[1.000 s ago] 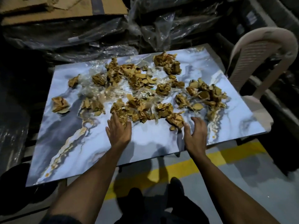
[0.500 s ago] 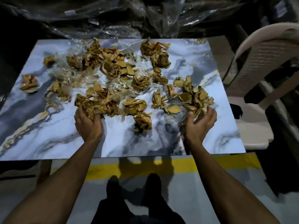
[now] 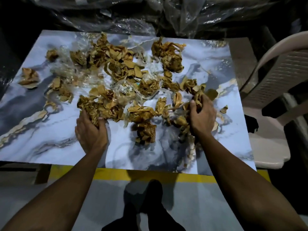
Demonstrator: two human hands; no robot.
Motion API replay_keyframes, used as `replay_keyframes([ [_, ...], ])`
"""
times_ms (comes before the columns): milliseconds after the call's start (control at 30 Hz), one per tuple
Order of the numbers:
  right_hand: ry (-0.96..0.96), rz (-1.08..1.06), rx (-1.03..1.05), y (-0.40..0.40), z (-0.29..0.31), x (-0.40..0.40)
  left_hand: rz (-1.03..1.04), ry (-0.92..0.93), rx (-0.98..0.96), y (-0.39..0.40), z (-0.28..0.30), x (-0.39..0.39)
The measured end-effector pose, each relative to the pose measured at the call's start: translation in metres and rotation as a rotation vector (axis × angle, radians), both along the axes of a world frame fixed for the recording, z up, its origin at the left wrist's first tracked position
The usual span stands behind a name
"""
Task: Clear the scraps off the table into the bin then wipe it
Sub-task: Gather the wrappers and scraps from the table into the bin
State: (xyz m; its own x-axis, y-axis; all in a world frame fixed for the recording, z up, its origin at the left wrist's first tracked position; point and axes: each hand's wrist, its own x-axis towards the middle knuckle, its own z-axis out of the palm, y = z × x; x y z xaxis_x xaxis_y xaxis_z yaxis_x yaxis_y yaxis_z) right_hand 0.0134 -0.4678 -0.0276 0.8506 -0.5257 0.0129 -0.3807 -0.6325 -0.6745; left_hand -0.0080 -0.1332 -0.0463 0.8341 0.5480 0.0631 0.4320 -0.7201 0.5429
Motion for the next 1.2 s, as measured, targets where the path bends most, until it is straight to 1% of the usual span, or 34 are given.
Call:
replay_keyframes([
  [100, 0.028, 0.014, -0.013, 0.015, -0.002, 0.009, -0.007, -0.014, 0.008, -0.002, 0.003, 0.0],
  [233, 0.033, 0.103, -0.011, 0.052, 0.0, 0.021, -0.002, -0.015, 0.014, -0.002, 0.004, 0.001],
  [333, 0.105, 0.187, -0.022, 0.08, 0.001, 0.03, -0.008, -0.016, 0.019, -0.002, 0.004, 0.001],
  [400, 0.159, 0.232, -0.015, 0.084, -0.001, 0.033, 0.001, -0.012, 0.024, -0.003, 0.004, 0.001],
  [467, 0.142, 0.25, 0.039, 0.073, 0.003, 0.031, 0.009, -0.008, 0.026, -0.005, 0.004, 0.001],
  [533, 0.042, 0.183, 0.046, 0.055, 0.008, 0.022, 0.012, -0.008, 0.023, -0.005, 0.004, 0.001],
  [600, -0.057, 0.012, 0.019, 0.034, 0.013, 0.015, 0.017, -0.005, 0.021, -0.005, 0.003, 0.001],
  [633, -0.075, -0.085, 0.015, 0.022, 0.013, 0.013, 0.018, -0.004, 0.022, -0.005, 0.002, 0.001],
  [733, -0.053, -0.299, 0.037, -0.01, 0.01, 0.016, 0.022, -0.006, 0.037, -0.006, 0.001, 0.001],
  [800, -0.002, -0.318, 0.037, -0.023, 0.005, 0.024, 0.029, 0.002, 0.044, -0.007, 0.001, 0.001],
  [900, 0.035, -0.224, 0.048, -0.023, 0.003, 0.048, 0.032, 0.02, 0.039, -0.007, 0.001, 0.002],
  [1100, 0.048, 0.117, 0.091, 0.011, 0.009, 0.1, 0.047, 0.012, 0.038, -0.006, 0.0, 0.002],
  [1200, 0.06, 0.252, 0.101, 0.033, 0.005, 0.111, 0.051, 0.01, 0.037, -0.006, -0.001, 0.003],
])
